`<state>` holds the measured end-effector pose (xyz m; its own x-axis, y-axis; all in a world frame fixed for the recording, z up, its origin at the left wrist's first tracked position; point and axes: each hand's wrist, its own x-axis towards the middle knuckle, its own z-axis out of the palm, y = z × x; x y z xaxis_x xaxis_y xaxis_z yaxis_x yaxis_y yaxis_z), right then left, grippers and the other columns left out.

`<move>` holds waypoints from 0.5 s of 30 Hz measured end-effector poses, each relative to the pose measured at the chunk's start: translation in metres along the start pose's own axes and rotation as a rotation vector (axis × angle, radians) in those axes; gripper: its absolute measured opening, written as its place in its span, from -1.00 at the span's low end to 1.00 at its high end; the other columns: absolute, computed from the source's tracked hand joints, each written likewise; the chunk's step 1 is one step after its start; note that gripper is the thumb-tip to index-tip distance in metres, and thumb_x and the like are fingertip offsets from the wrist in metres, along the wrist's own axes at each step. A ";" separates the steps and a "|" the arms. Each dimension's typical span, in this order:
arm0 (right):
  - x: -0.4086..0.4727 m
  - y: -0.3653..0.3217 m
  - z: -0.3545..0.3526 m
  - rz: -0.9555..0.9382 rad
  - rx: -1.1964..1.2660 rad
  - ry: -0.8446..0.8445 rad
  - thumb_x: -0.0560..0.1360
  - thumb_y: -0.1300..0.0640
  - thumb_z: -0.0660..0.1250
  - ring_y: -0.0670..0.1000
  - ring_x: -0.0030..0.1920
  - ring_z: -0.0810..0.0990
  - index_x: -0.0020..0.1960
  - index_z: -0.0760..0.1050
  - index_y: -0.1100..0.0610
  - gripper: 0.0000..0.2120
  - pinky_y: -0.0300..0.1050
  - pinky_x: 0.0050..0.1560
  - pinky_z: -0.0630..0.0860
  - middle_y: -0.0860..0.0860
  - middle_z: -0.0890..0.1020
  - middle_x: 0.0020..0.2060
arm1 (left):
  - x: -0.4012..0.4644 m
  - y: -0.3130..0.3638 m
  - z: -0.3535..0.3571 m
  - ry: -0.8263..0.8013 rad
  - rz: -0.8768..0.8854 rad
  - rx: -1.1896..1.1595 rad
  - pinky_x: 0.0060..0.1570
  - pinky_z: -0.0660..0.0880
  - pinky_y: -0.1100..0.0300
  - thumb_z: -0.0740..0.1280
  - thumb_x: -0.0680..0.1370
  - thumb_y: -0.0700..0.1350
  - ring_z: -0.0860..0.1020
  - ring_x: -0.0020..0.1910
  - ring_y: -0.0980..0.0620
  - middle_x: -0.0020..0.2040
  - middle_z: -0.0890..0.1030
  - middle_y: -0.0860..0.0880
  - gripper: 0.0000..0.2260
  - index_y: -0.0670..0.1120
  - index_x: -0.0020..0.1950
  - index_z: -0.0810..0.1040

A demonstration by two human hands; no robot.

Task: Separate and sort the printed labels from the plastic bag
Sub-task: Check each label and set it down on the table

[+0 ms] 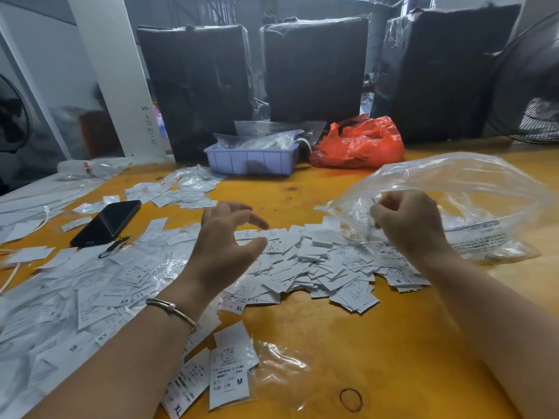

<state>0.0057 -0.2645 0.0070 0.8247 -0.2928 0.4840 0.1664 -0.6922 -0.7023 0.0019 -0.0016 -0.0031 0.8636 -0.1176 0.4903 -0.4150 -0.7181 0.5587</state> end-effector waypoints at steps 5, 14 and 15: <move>-0.019 -0.023 0.006 0.033 0.518 -0.821 0.47 0.28 0.36 -0.02 -0.41 0.55 -0.16 0.58 0.26 -0.95 -0.28 -0.43 0.43 0.12 0.63 -0.38 | -0.004 0.011 0.000 -0.296 0.075 -0.247 0.19 0.40 0.29 0.47 0.37 0.19 0.40 0.28 0.34 0.27 0.45 0.31 -0.55 0.22 0.24 0.53; -0.030 -0.030 0.020 0.039 0.678 -0.825 0.46 0.22 0.39 0.00 -0.42 0.54 -0.11 0.58 0.35 -0.84 -0.25 -0.40 0.44 0.17 0.62 -0.37 | -0.009 0.021 0.000 -0.336 0.131 -0.406 -0.09 0.54 0.40 0.51 0.40 -0.28 0.68 -0.13 0.14 -0.16 0.72 -0.01 -0.76 -0.11 0.03 0.65; -0.030 -0.029 0.020 0.055 0.697 -0.803 0.46 0.22 0.38 0.00 -0.42 0.54 -0.11 0.57 0.36 -0.83 -0.25 -0.41 0.43 0.16 0.62 -0.38 | -0.009 0.021 0.000 -0.324 0.125 -0.426 -0.11 0.56 0.36 0.49 0.41 -0.31 0.69 -0.16 0.09 -0.18 0.72 -0.04 -0.80 -0.15 0.01 0.66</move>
<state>-0.0126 -0.2222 0.0025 0.9131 0.3848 0.1347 0.1810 -0.0866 -0.9797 -0.0146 -0.0157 0.0042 0.8163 -0.4380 0.3767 -0.5411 -0.3514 0.7640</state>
